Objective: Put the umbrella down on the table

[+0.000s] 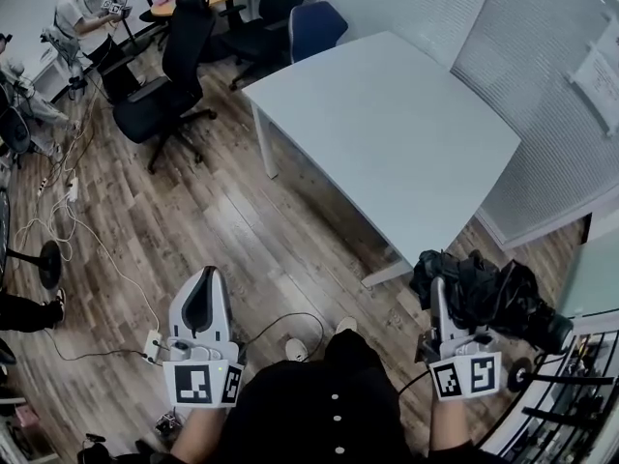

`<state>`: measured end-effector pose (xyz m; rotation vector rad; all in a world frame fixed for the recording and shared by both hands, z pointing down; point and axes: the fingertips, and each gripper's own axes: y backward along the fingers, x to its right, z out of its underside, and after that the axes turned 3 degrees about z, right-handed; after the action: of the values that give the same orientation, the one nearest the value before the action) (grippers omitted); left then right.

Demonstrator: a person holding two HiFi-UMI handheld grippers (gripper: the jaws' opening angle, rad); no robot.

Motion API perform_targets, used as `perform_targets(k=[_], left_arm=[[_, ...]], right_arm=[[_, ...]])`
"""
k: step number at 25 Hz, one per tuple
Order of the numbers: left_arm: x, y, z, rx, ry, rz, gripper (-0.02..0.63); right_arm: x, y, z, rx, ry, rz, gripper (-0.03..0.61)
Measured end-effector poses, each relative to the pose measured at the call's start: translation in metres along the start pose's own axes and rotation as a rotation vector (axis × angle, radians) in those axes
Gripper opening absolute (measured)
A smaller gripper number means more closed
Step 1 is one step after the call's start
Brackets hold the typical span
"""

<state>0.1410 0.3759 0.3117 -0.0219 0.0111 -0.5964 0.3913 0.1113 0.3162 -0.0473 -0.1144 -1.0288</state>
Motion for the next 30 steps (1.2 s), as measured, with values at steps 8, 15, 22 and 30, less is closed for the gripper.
perform_targets(k=[8,15,22,30], left_arm=[[-0.016,-0.037,0.013,-0.047,-0.003,-0.056,0.023],[-0.023,-0.090,-0.007,-0.033,-0.036,-0.119,0.023],[-0.002,-0.149,-0.010,-0.016,-0.048,-0.145,0.023],[0.013,-0.204,-0.016,-0.014,-0.058,-0.195,0.024]], right_arm=[[0.010,-0.061,0.012,-0.022,0.001,-0.039,0.275],[0.027,-0.130,0.000,0.009,0.011,-0.109,0.275],[0.061,-0.187,0.000,0.009,0.035,-0.164,0.275],[0.095,-0.244,0.003,-0.003,0.028,-0.234,0.275]])
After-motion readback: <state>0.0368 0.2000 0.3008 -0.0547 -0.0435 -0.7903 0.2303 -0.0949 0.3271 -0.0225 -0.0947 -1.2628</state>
